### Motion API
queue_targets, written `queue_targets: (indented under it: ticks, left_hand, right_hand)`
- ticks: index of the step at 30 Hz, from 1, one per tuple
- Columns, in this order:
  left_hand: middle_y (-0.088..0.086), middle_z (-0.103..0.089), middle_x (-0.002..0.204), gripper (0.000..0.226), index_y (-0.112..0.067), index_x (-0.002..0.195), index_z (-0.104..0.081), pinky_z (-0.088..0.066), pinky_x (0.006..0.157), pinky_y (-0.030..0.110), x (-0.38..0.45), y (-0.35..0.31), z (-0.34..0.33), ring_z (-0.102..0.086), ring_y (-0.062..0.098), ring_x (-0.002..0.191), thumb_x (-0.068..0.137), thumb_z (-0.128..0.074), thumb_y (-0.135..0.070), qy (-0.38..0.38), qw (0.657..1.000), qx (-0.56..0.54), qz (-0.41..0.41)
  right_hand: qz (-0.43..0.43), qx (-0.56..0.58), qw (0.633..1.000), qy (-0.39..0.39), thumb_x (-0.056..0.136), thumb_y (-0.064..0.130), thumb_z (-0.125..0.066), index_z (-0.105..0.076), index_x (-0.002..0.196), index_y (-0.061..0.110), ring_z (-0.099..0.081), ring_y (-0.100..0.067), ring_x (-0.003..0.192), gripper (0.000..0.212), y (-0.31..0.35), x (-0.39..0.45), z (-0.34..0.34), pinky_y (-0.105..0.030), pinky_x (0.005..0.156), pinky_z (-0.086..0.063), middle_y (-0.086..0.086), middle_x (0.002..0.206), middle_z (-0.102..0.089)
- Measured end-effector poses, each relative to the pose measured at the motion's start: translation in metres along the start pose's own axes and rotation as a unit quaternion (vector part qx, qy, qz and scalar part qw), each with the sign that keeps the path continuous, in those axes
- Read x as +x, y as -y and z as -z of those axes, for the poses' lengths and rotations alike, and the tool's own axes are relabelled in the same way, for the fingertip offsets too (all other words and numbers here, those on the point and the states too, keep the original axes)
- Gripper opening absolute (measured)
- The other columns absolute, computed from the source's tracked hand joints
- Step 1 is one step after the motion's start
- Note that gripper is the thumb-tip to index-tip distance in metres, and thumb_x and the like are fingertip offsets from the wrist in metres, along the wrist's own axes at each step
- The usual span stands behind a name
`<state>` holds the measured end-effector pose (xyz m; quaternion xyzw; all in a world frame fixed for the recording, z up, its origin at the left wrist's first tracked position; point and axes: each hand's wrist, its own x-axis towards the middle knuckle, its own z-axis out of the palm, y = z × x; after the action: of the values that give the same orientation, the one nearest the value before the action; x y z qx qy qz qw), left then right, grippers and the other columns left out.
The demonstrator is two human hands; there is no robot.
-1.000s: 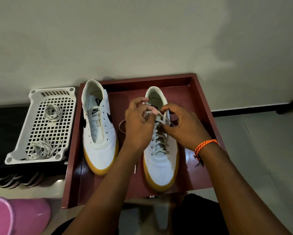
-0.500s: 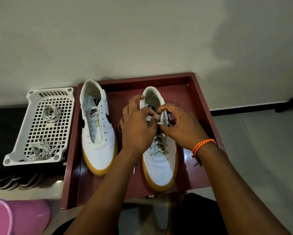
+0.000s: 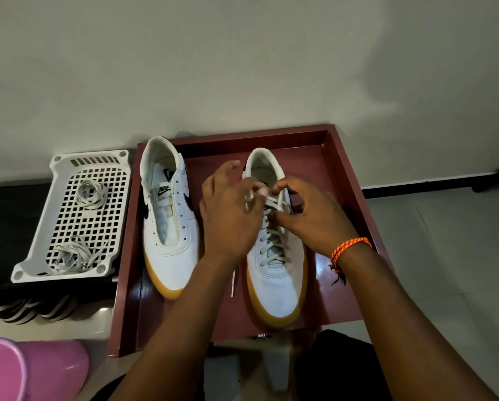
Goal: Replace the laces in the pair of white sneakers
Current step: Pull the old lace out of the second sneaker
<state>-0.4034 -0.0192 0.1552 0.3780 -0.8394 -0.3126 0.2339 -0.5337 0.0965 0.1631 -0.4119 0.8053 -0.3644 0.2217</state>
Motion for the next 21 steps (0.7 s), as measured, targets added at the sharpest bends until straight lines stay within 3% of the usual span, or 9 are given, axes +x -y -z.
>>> queue_targets:
  ticks: [4,7,11,14,17,19,21]
  left_hand:
    - [-0.011,-0.046,0.156,0.008,-0.027,0.097,-0.076,-0.041,0.109,0.049,-0.001,-0.005,-0.007,-0.034,0.023,0.144,0.100,-0.070,-0.031,0.021,1.000,-0.007,0.004]
    - [-0.008,-0.050,0.148,0.012,-0.021,0.097,-0.072,-0.043,0.105,0.045,0.002,-0.001,-0.008,-0.037,0.021,0.136,0.105,-0.063,-0.023,0.006,1.000,-0.019,0.003]
    - [-0.009,-0.049,0.134,0.021,-0.024,0.101,-0.067,-0.045,0.109,0.042,0.000,-0.003,-0.008,-0.040,0.017,0.128,0.112,-0.049,-0.023,0.018,0.994,-0.105,0.038]
    - [-0.001,-0.058,0.129,0.023,-0.041,0.103,-0.067,-0.055,0.105,0.047,0.004,-0.004,-0.005,-0.059,0.026,0.124,0.112,-0.048,-0.034,-0.013,0.955,-0.276,0.111]
    - [0.007,-0.076,0.112,0.033,-0.016,0.113,-0.072,-0.064,0.080,0.035,0.006,-0.011,0.003,-0.075,0.024,0.102,0.116,-0.042,-0.030,-0.031,0.886,-0.415,0.205]
    - [0.004,-0.079,0.116,0.034,-0.014,0.098,-0.066,-0.065,0.079,0.039,0.006,-0.017,0.008,-0.076,0.028,0.101,0.117,-0.039,-0.024,-0.044,0.835,-0.499,0.226]
    - [0.002,-0.078,0.123,0.027,-0.020,0.093,-0.056,-0.063,0.086,0.051,0.007,-0.014,0.011,-0.072,0.031,0.104,0.115,-0.041,-0.021,-0.072,0.832,-0.513,0.196]
  right_hand:
    - [0.005,0.006,1.000,-0.002,0.087,0.030,-0.078,-0.063,0.117,0.039,-0.067,-0.012,0.101,0.036,0.001,0.000,0.000,-0.032,0.080,-0.059,0.010,0.122,-0.066]
    - [0.001,0.003,1.000,-0.006,0.085,0.031,-0.079,-0.063,0.115,0.040,-0.066,-0.012,0.103,0.036,0.001,0.001,-0.001,-0.038,0.083,-0.060,0.010,0.121,-0.066]
    - [-0.003,0.002,1.000,-0.004,0.085,0.032,-0.081,-0.063,0.114,0.040,-0.065,-0.013,0.106,0.035,0.001,0.001,0.000,-0.033,0.083,-0.058,0.009,0.122,-0.066]
    - [-0.012,0.009,1.000,-0.003,0.085,0.033,-0.082,-0.063,0.114,0.041,-0.065,-0.013,0.103,0.036,0.002,0.001,0.000,-0.032,0.081,-0.057,0.010,0.123,-0.065]
    - [-0.018,0.012,1.000,-0.003,0.084,0.033,-0.084,-0.063,0.111,0.041,-0.065,-0.011,0.101,0.035,0.002,0.000,0.000,-0.028,0.078,-0.056,0.010,0.125,-0.065]
    - [-0.017,0.013,1.000,0.000,0.085,0.031,-0.084,-0.063,0.109,0.039,-0.065,-0.009,0.101,0.033,0.002,0.000,0.001,-0.020,0.073,-0.050,0.010,0.126,-0.065]
    - [-0.016,0.016,1.000,0.003,0.086,0.030,-0.084,-0.063,0.108,0.038,-0.064,-0.009,0.102,0.032,0.002,0.000,0.002,-0.017,0.072,-0.047,0.009,0.127,-0.065]
